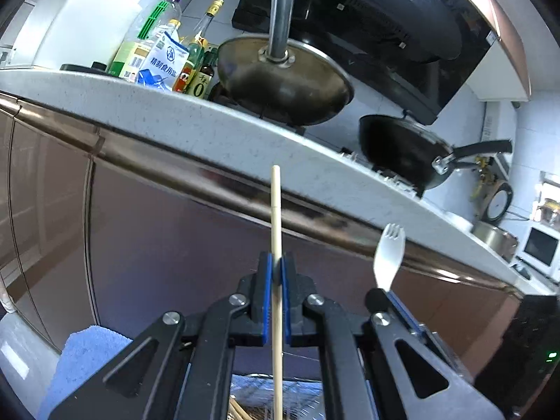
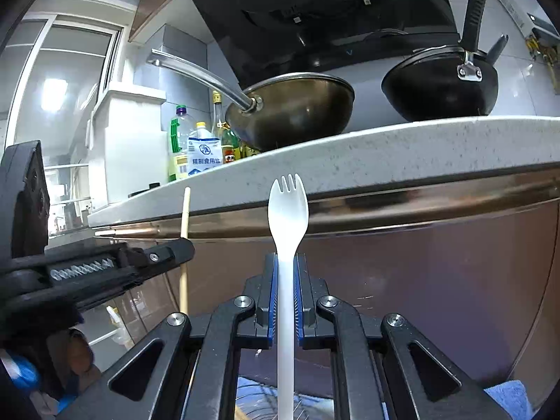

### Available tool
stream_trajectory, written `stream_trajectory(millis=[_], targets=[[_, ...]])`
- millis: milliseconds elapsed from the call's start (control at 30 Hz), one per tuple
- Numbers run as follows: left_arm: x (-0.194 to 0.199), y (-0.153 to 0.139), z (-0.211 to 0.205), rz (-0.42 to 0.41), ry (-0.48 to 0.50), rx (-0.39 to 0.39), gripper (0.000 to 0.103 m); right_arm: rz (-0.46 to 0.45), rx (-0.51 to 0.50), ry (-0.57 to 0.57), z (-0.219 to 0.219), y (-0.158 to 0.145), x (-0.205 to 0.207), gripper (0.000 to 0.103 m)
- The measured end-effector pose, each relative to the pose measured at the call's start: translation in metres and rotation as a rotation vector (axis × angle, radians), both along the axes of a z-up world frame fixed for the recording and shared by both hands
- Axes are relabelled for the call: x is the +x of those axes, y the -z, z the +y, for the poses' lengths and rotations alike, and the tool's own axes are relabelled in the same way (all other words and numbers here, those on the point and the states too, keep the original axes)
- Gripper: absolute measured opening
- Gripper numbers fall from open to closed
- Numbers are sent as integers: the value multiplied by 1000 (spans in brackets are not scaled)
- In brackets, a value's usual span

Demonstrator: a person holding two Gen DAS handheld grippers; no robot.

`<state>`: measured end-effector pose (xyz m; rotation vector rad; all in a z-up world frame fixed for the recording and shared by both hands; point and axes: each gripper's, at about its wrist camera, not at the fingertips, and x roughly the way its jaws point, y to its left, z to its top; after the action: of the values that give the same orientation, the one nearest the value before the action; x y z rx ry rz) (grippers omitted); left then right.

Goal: Organize utensils

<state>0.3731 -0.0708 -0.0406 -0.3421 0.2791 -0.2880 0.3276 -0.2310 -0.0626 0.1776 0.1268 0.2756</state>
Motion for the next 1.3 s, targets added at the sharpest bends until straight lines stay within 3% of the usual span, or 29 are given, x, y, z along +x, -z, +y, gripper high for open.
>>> stream_trajectory(millis=[300,567,600,667,733,967,1133,1300], targets=[[9,44,-16,-52,-85,69,5,-43,-75,48,9,28,1,8],[-13,54,-14,-82,-76,94,7,-28,-131,52,12,50,-19,10],[-16,54,-13,-80,-69,98,7,-23,-135,51,12,52,-23,12],[-20,54,-12,-72,-58,104,7,-14,-136,53,10,54,-30,30],[-24,52,-8,-57,-49,106,8,4,-144,61,9,56,-35,35],[-57,29,19,-46,-69,123,10,50,-141,97,-7,45,-61,36],[-93,6,43,-25,-84,143,28,97,-134,119,-20,29,-87,37],[-130,-17,64,-6,-112,183,28,108,-144,129,-25,3,-126,37]])
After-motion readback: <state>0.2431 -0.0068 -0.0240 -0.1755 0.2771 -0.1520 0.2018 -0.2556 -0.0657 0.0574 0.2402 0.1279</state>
